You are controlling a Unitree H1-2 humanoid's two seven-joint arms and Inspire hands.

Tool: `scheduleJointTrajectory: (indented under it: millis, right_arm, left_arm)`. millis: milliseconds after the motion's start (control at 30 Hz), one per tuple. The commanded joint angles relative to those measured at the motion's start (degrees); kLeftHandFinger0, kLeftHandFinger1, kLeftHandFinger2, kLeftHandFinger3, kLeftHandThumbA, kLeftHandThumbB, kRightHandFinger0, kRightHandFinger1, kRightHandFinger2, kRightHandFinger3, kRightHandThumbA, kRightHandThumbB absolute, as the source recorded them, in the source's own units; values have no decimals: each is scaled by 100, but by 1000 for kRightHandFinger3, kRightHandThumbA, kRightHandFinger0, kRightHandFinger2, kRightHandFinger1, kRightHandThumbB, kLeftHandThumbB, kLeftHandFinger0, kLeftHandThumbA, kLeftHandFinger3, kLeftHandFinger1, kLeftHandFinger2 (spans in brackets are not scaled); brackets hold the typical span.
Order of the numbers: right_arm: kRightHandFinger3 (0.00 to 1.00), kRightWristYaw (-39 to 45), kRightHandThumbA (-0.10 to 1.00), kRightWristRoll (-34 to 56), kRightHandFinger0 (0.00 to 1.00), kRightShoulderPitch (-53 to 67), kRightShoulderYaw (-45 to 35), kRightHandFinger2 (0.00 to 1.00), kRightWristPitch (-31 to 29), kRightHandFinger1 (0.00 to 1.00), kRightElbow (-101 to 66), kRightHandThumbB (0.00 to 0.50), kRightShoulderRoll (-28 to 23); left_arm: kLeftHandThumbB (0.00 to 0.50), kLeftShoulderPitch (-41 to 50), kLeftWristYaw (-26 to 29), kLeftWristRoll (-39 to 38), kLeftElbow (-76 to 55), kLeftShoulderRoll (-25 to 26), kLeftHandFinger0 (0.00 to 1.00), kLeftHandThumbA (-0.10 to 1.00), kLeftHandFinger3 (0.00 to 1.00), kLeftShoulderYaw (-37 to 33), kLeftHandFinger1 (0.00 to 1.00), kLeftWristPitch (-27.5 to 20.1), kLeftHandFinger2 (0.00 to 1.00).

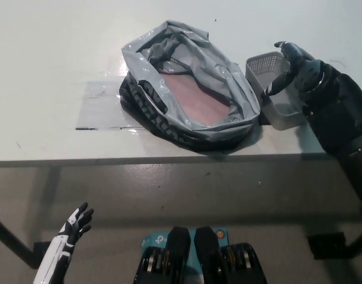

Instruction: Use the right hand to pick up a small rectangular container and put it into a plastic bag and lift the bag

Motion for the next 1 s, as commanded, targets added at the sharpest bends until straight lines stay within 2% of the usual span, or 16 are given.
scheduleJointTrajectory:
  millis: [0, 267, 333, 400, 633, 667, 700, 767, 800, 833, 867, 900, 967]
  right_arm:
    - [1000, 192, 1000, 8, 1000, -367, -7, 1000, 77, 1000, 46, 477, -13]
    - [1000, 292, 1000, -90, 1000, -254, 121, 1000, 77, 1000, 385, 476, 89]
    - [1000, 368, 1000, -213, 1000, -252, 256, 1000, 77, 1000, 542, 465, 112]
    - [1000, 473, 1000, -267, 1000, -219, 407, 1000, 77, 1000, 610, 419, 130]
    - [1000, 618, 1000, -353, 1000, -183, 840, 1000, -61, 1000, 1228, 449, 248]
    - [1000, 586, 978, -354, 1000, -174, 875, 1000, -80, 1000, 1306, 452, 267]
    - [1000, 526, 906, -318, 1000, -154, 854, 1000, -90, 1000, 1371, 443, 287]
    - [1000, 179, 564, -100, 1000, -160, 603, 1000, -104, 1000, 1578, 413, 366]
    - [1000, 74, 515, -69, 1000, -160, 556, 1000, -141, 1000, 1629, 407, 381]
    - [1000, -138, 367, -159, 732, -124, 619, 1000, -282, 865, 1673, 376, 373]
    - [1000, -275, 330, -259, 612, -102, 675, 895, -365, 742, 1706, 372, 370]
    - [1000, -355, 288, -310, 486, -91, 706, 678, -386, 573, 1721, 358, 370]
    - [1000, -628, 156, -385, 190, -60, 748, 421, -504, 313, 1762, 284, 373]
  left_arm:
    - [451, 19, -64, 14, -148, 93, 1000, 1000, 1000, 20, 1000, -270, 1000]
    - [452, -7, -47, 14, -178, 77, 1000, 1000, 1000, 25, 1000, -217, 1000]
    - [442, -20, -47, 28, -159, 88, 1000, 1000, 1000, 26, 1000, -267, 1000]
    - [435, -25, -44, 35, -149, 101, 1000, 1000, 1000, 34, 1000, -298, 1000]
    - [448, -34, -15, 88, -127, 100, 1000, 1000, 1000, 40, 1000, -339, 1000]
    - [446, -35, -22, 67, -124, 99, 1000, 1000, 1000, 43, 1000, -336, 1000]
    - [447, -35, -28, 43, -126, 93, 1000, 1000, 1000, 46, 1000, -321, 1000]
    - [446, -65, -17, 57, -122, 94, 1000, 1000, 1000, 55, 1000, -311, 1000]
    - [448, -70, -16, 62, -121, 96, 1000, 1000, 1000, 56, 1000, -309, 1000]
    - [450, -77, -14, 79, -114, 100, 1000, 1000, 1000, 57, 1000, -317, 1000]
    - [450, -79, -14, 86, -107, 101, 1000, 1000, 1000, 57, 1000, -325, 1000]
    - [450, -80, -15, 94, -104, 104, 1000, 1000, 1000, 56, 1000, -329, 1000]
    - [468, -83, -3, 109, -97, 102, 1000, 1000, 1000, 64, 1000, -323, 1000]
